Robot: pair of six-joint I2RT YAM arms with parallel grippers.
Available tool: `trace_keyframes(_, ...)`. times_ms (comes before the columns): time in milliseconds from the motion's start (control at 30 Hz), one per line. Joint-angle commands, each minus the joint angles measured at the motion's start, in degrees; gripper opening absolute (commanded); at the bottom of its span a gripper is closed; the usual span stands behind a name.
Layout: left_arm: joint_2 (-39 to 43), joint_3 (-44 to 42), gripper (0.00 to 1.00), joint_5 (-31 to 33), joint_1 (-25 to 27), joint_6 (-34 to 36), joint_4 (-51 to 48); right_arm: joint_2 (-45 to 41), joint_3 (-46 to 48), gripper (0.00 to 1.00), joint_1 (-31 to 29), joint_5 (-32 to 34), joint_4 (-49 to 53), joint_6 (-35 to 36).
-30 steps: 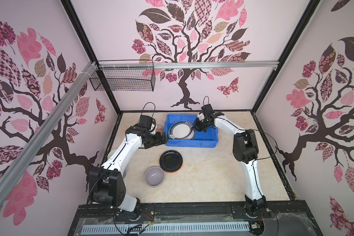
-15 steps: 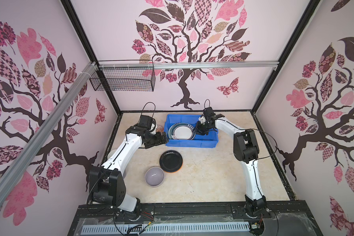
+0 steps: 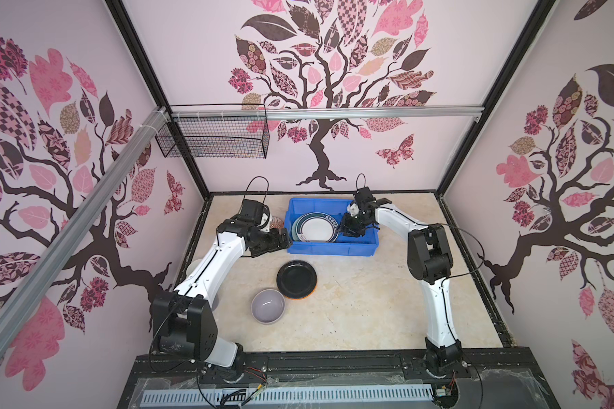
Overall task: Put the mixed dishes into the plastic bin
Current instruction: 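Lower the green-rimmed plate into the bin and open the right gripper, then move both grippers to the black plate on the table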
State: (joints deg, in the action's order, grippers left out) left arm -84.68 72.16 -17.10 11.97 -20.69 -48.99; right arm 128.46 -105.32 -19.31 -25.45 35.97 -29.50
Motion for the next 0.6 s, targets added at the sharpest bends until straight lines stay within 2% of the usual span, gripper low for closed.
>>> trace_keyframes(0, 2.38, -3.35, 0.97, 0.74, -0.30, 1.09, -0.59, -10.16, 2.13, 0.42, 0.28, 1.02, 1.71, 1.78)
trace_keyframes(233, 5.16, -11.15, 0.86, 0.41, -0.27, 0.69, -0.32, -26.11, 20.73, 0.40, -3.53, 1.25, -2.65, 0.58)
trace_keyframes(400, 4.91, -13.98, 0.85, 1.63, -0.28, 1.82, -0.24, -36.60, 37.73, 0.40, -8.59, 1.01, -9.65, -4.86)
trace_keyframes(567, 4.00, -14.21, 0.80, 1.72, -0.19, 1.73, 0.33, -43.01, 47.36, 0.39, -14.74, 3.06, -14.95, -10.27)
